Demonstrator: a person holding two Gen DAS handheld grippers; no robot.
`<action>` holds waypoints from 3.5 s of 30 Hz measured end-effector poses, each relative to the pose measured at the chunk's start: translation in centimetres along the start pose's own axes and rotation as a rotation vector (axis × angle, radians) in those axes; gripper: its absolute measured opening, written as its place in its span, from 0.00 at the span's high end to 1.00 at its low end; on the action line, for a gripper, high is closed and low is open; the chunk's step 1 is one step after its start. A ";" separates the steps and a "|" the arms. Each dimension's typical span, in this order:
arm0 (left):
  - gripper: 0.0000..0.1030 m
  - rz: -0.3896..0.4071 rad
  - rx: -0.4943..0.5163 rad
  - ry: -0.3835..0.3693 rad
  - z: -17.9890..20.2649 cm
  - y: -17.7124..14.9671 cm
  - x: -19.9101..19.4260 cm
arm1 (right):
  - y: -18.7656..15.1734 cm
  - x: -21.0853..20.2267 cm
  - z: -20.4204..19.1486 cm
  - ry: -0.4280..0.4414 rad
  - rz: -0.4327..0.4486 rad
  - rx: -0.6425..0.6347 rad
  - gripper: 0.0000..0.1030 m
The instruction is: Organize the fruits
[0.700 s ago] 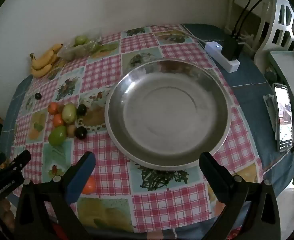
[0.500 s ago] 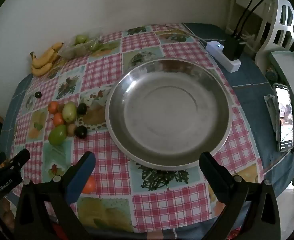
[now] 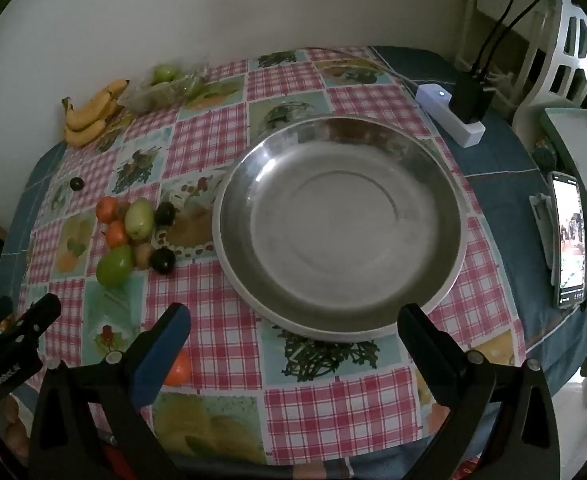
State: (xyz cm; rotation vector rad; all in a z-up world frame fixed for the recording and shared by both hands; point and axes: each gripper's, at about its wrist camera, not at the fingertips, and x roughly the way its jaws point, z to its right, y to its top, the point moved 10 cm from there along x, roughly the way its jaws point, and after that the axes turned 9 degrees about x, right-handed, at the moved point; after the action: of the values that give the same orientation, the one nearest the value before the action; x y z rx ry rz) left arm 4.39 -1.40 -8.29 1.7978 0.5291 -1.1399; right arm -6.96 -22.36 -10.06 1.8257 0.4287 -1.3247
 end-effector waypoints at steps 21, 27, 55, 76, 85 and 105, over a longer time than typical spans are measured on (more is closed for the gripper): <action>0.00 -0.005 -0.001 -0.019 -0.1 -0.3 0.2 | 0.0 0.1 -0.2 -0.005 -0.003 -0.007 0.00; 0.00 -0.006 -0.002 -0.020 -0.1 -0.3 0.3 | 0.0 0.1 -0.1 -0.006 -0.005 -0.007 0.00; 0.00 -0.028 -0.012 -0.024 -0.3 -0.5 0.7 | -0.3 0.5 -0.2 -0.010 -0.016 -0.009 0.00; 0.00 -0.044 -0.025 -0.043 -0.6 -0.7 1.0 | -0.4 0.5 -0.2 -0.004 -0.030 -0.010 0.00; 0.00 -0.011 -0.024 -0.069 -1.3 0.1 0.4 | -0.9 0.3 -3.8 0.090 -0.028 -0.082 0.00; 0.00 -0.214 -0.040 -0.101 -3.5 -3.1 3.9 | -6.2 4.9 -9.8 0.087 -0.274 -0.191 0.00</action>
State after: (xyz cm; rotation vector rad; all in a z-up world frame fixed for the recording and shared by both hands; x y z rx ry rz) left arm 5.64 2.73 -12.55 1.6696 0.6919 -1.3483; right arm -3.16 -11.94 -16.00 1.7119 0.8478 -1.3362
